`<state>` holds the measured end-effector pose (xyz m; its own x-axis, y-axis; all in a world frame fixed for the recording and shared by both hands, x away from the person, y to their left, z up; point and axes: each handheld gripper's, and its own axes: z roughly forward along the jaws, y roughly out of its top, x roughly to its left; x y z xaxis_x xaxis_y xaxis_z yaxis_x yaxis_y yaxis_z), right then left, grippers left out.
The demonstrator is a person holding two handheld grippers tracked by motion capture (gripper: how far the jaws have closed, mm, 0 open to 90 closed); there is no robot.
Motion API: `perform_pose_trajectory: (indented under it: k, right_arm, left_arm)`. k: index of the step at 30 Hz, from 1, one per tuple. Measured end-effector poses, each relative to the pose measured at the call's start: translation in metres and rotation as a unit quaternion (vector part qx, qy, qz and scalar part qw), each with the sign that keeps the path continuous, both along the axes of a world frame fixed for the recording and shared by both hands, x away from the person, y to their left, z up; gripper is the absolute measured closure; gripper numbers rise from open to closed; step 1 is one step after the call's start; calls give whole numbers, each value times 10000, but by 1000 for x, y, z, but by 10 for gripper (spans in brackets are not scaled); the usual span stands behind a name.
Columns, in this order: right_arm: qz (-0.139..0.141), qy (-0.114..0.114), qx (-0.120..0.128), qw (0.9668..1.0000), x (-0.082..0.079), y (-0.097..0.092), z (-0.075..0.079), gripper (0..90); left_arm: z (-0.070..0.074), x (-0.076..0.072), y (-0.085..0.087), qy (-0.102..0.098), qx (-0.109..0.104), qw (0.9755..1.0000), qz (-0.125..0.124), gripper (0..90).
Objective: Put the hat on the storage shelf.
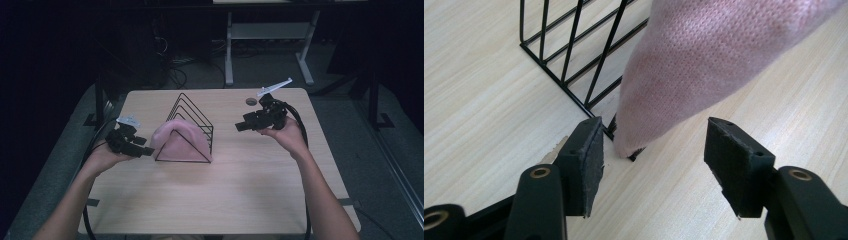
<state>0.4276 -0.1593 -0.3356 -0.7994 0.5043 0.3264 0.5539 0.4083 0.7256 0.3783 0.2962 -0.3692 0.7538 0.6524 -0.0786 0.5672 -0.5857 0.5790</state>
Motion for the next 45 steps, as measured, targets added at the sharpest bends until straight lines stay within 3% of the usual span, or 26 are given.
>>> perform_pose_trajectory:
  k: [8,18,45]
  right_arm:
    - [-160,40,-80,9998,-7,-19,-8,335]
    - [-362,122,-76,9992,-18,-45,-17,336]
    - [-764,287,-41,9967,-49,-86,-45,305]
  left_arm:
    - [-3,-2,2,18,-53,9999,87,373]
    - [-7,-4,2,5,36,10000,63,333]
    - [-12,-22,10,-63,-25,9996,279,274]
